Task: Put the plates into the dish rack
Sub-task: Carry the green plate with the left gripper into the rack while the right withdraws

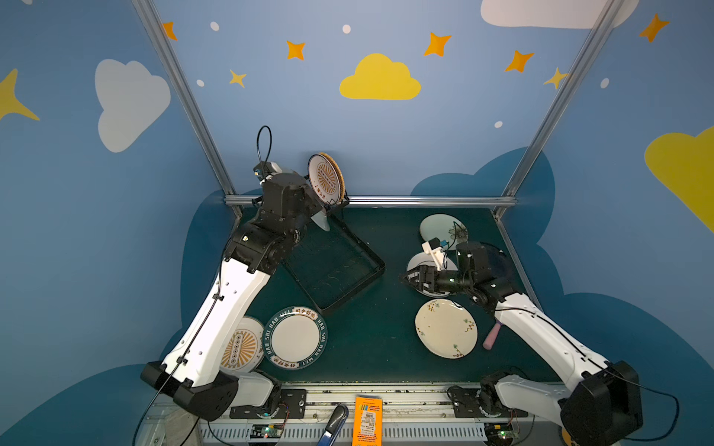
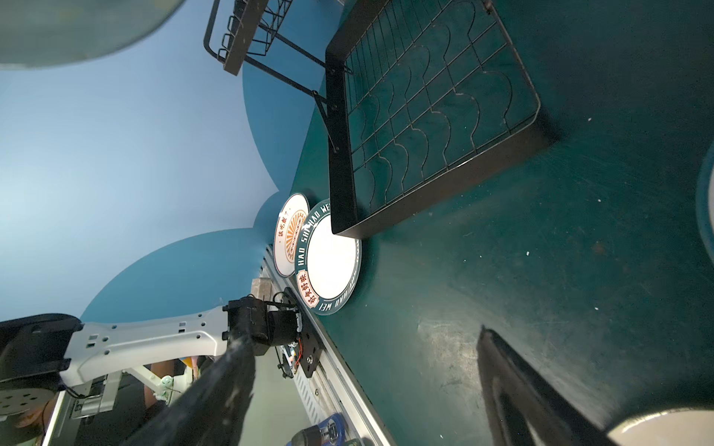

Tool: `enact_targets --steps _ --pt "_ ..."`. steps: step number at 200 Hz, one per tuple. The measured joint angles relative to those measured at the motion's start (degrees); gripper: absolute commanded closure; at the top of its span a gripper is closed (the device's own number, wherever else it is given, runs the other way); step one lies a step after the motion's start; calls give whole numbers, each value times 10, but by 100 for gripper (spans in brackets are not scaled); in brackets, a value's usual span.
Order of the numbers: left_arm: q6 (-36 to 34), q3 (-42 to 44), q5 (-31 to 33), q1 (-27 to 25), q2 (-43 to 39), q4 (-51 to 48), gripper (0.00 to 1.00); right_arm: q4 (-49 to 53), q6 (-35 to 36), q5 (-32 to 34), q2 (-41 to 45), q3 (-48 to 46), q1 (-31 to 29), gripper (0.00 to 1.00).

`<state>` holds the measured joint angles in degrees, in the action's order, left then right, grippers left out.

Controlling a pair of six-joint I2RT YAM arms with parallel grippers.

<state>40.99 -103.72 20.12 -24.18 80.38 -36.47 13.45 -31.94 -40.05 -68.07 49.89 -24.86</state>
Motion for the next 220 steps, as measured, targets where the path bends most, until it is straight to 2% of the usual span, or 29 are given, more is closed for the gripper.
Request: enact_targets --steps 43,120,220 --pt "17 -95 -30 36 90 0 96 -14 12 -6 -13 -15 -21 12" --pt "21 -241 -45 61 215 -44 96 -47 39 -27 3 -27 -34 12" --pt "16 -345 -51 77 315 -86 96 -47 50 -34 5 -30 -34 12"
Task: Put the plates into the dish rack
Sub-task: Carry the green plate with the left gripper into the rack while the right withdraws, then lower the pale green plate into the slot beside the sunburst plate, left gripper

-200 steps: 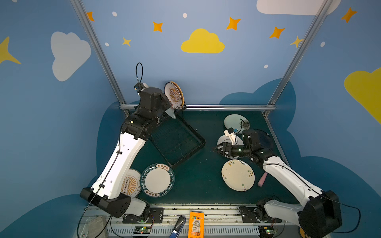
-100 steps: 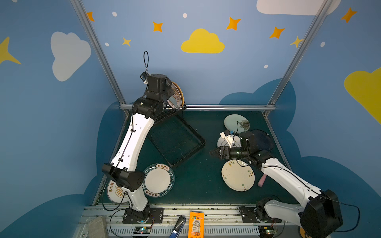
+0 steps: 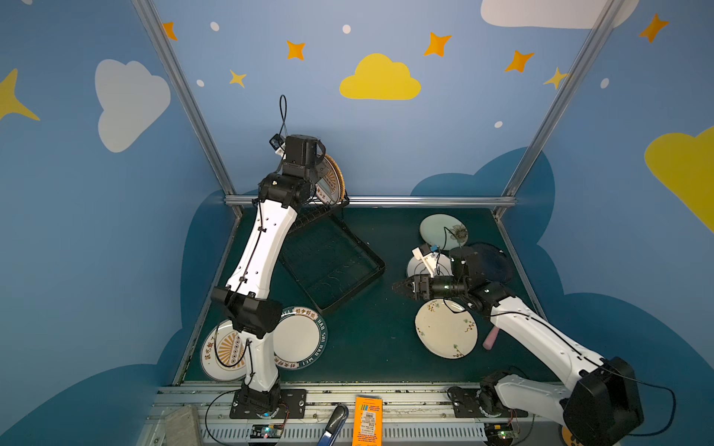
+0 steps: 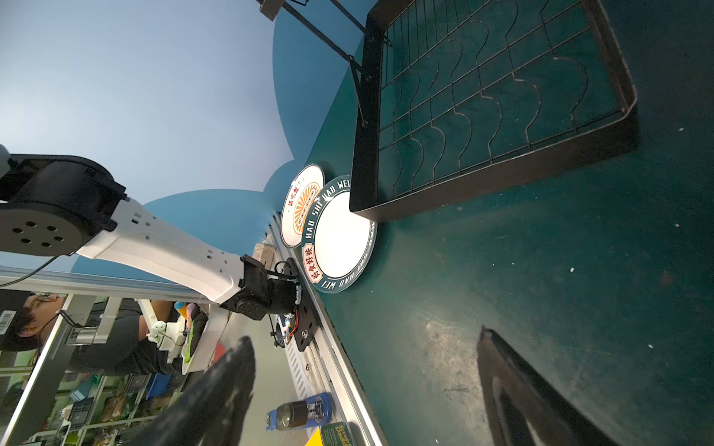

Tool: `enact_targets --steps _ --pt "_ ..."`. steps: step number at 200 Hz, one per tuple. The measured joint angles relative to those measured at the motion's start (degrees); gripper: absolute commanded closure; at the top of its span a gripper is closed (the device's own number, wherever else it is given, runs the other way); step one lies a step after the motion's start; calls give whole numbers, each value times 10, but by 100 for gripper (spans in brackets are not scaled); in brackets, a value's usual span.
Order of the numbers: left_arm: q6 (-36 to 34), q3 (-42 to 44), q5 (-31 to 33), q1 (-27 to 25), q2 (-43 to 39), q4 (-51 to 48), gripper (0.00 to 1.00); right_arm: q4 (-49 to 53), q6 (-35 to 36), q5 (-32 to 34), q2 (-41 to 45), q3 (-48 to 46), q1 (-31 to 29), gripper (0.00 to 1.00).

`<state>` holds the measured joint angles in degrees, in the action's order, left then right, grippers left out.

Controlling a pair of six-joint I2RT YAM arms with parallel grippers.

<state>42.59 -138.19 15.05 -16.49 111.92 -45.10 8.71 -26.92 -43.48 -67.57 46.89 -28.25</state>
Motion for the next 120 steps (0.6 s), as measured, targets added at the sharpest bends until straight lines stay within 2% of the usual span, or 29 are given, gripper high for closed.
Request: enact_targets --steps 120 --pt "-12 -36 -1 3 44 -27 96 0 2 -2 -10 0 0 12"
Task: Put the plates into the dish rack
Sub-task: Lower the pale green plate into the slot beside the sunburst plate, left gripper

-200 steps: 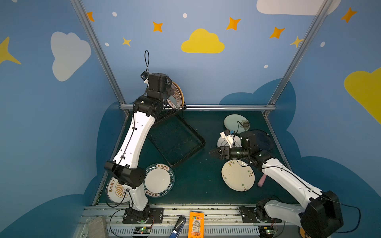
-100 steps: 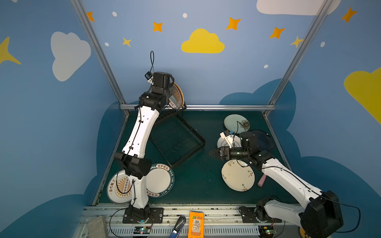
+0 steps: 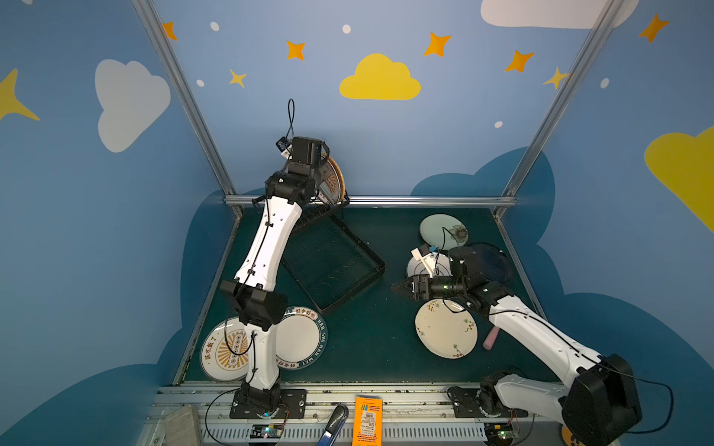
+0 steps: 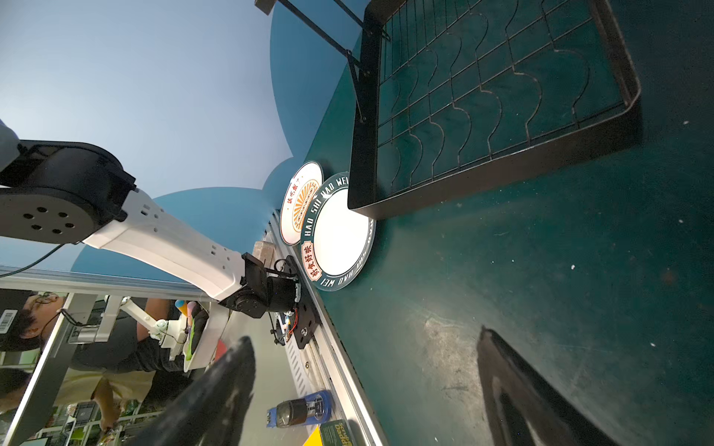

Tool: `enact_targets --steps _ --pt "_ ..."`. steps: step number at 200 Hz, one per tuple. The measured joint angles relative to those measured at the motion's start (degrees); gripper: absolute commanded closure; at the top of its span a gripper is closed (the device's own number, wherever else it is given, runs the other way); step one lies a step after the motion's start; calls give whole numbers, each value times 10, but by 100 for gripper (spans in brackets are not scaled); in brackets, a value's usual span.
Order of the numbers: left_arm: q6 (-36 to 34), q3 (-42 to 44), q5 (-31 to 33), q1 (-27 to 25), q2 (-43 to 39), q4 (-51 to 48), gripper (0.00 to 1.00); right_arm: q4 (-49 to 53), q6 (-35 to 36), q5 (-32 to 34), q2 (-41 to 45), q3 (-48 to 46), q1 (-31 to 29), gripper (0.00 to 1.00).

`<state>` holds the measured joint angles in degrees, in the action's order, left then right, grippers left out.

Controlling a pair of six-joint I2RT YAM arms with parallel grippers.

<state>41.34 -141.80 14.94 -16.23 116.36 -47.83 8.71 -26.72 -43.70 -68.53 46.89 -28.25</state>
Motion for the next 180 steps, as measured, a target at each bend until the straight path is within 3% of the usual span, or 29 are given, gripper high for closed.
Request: enact_targets --steps 180 --pt "7 -26 3 6 24 -22 96 1 2 0 -12 0 0 12"
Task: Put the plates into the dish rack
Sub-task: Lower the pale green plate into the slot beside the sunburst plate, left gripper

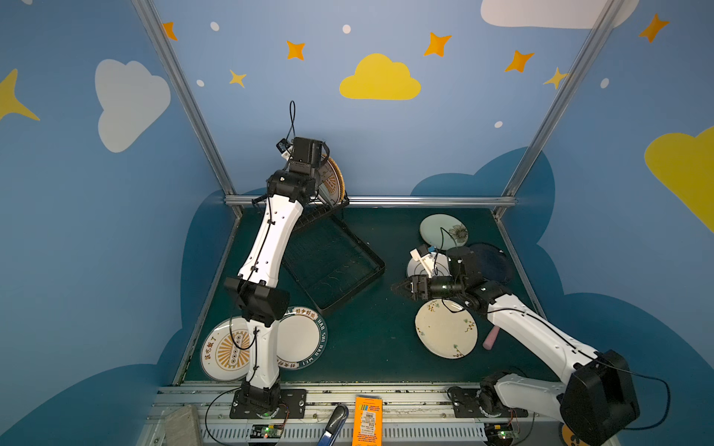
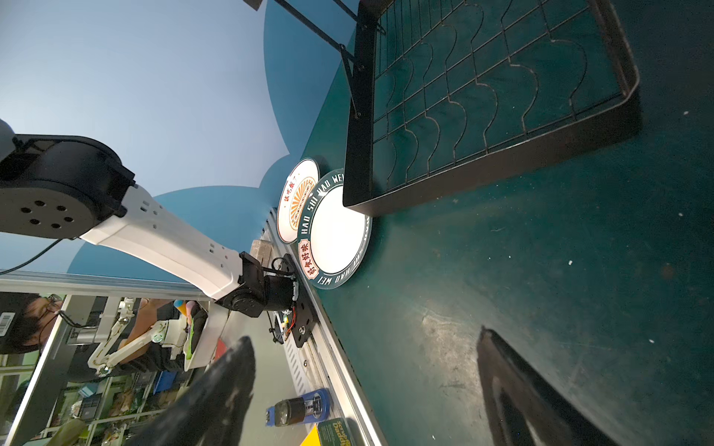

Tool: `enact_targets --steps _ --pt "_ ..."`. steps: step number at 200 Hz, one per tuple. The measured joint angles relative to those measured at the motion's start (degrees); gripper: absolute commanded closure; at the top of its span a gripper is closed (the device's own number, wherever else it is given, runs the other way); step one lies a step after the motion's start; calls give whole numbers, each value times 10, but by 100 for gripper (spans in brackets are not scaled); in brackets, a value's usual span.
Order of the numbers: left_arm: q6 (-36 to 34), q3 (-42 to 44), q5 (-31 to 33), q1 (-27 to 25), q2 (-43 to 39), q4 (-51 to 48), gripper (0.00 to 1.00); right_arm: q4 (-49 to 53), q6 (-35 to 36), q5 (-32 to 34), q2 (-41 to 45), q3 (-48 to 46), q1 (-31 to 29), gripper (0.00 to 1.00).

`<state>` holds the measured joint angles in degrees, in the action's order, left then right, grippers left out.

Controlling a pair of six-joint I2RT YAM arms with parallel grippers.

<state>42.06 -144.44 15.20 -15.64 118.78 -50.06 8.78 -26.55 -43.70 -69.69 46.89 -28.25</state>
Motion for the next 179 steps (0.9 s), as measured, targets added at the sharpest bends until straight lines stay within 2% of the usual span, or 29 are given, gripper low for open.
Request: enact_targets --steps 129,179 --pt "26 -13 -23 20 12 -8 96 2 0 1 -9 0 0 12" --pt "33 -26 -40 31 20 -12 93 5 0 1 -13 0 0 12"
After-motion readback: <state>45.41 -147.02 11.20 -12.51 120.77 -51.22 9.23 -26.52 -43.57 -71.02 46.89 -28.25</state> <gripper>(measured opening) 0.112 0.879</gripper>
